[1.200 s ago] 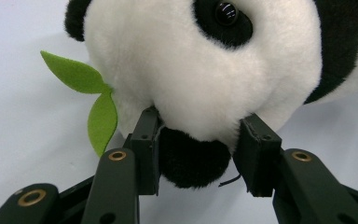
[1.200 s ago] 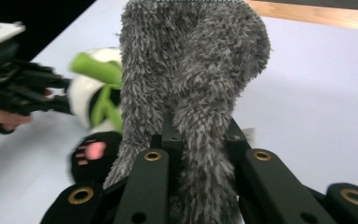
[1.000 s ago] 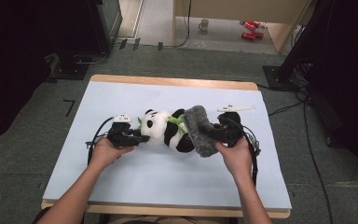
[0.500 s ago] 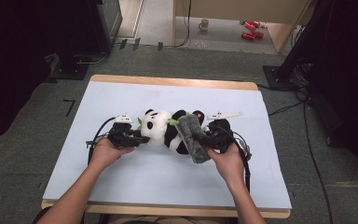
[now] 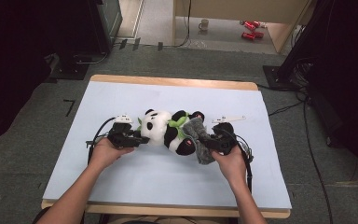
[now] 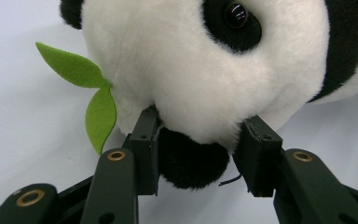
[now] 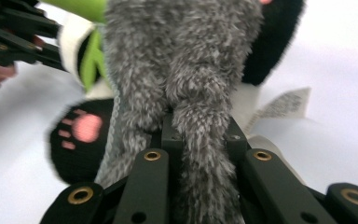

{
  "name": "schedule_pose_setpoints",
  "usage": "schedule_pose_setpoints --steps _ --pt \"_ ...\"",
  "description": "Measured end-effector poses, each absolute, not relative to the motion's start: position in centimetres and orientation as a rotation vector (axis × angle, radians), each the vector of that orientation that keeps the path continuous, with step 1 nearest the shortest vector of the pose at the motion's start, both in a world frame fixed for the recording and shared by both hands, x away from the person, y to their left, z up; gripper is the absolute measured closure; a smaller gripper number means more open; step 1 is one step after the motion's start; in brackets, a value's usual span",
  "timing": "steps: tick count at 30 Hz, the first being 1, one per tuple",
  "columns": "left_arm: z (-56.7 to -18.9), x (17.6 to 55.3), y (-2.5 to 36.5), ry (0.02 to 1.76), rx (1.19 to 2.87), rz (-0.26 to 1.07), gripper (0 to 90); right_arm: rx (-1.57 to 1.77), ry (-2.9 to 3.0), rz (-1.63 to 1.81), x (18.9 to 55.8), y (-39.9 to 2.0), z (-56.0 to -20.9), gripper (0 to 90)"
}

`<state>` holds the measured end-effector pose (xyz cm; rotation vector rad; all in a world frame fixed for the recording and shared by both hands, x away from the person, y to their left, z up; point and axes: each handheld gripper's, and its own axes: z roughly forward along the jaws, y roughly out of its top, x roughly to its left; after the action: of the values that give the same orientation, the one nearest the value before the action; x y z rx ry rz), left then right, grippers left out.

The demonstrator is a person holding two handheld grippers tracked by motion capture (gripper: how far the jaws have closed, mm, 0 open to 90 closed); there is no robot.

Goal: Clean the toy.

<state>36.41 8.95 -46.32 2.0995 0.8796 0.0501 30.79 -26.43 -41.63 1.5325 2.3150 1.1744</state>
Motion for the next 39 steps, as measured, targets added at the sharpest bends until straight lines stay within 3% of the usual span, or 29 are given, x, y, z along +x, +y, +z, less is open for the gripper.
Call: schedule_pose_setpoints --steps 10,22,29,39 --pt "-46.4 36.6 9.1 0.891 2.080 0.032 55.8 1.530 2.249 1.236 30.4 -27.7 -38.9 78.3" --pt "-46.4 36.6 9.1 0.892 2.081 0.034 55.8 1.406 2.270 1.351 28.9 -25.5 -35.4 78.2" --pt "-46.4 36.6 9.1 0.890 2.085 0.035 55.7 1.374 2.358 1.323 28.9 -23.3 -36.5 78.1" --pt "-46.5 36.5 8.9 0.882 2.096 0.043 55.5 1.391 2.392 1.251 29.4 -23.2 -38.2 77.8"
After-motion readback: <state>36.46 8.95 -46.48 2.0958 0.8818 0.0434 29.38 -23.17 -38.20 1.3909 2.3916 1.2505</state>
